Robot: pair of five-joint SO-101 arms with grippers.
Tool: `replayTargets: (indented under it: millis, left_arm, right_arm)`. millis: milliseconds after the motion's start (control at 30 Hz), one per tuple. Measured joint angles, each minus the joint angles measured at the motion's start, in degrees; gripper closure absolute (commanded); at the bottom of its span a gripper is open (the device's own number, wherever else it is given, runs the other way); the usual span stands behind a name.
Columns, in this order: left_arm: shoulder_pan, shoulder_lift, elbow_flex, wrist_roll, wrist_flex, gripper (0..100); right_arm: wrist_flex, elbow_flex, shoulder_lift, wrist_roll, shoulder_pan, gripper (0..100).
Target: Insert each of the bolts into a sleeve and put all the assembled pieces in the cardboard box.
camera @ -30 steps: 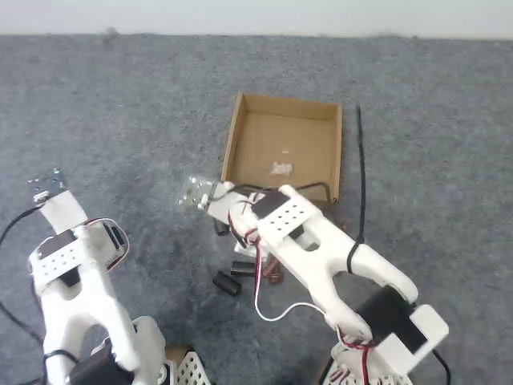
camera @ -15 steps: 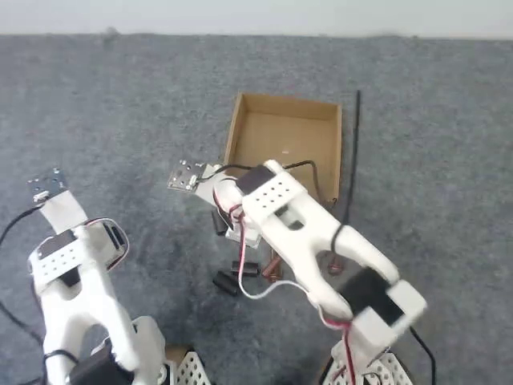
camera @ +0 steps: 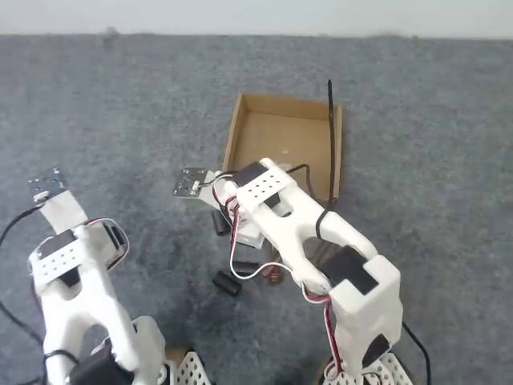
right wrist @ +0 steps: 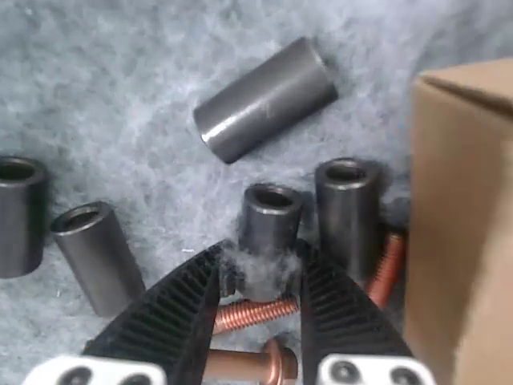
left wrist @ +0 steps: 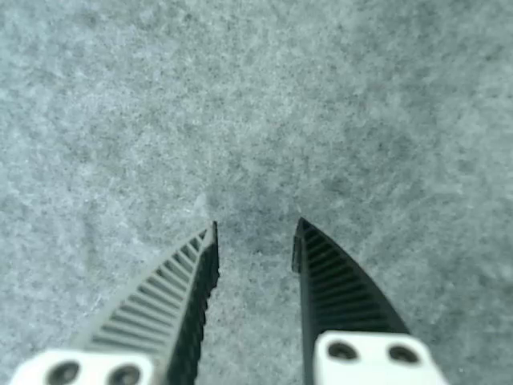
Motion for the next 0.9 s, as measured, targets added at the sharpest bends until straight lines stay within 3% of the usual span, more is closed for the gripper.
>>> replayTargets:
  millis: [67, 200, 367, 567, 900]
  left_arm:
    - [0.0, 0.0, 0.0, 0.0, 0.0, 85]
    - [0.0, 0.0, 0.0, 0.0, 0.0, 85]
    - [0.0, 0.0, 0.0, 0.0, 0.0, 85]
    - [0.0, 0.0, 0.0, 0.0, 0.0, 85]
    - [0.0, 0.0, 0.0, 0.0, 0.0, 85]
  right_arm:
    - [-0.3, 0.0, 0.1, 0.0, -0.1, 99.1]
    - [-0.2, 0.0, 0.1, -0.2, -0.1, 99.3]
    - [5.7, 0.0, -3.3, -6.2, 0.9, 99.1]
    - [11.5, 1.5, -15.0, -12.5, 10.5, 99.1]
    - [8.5, 22.2, -39.6, -20.0, 27.8, 99.1]
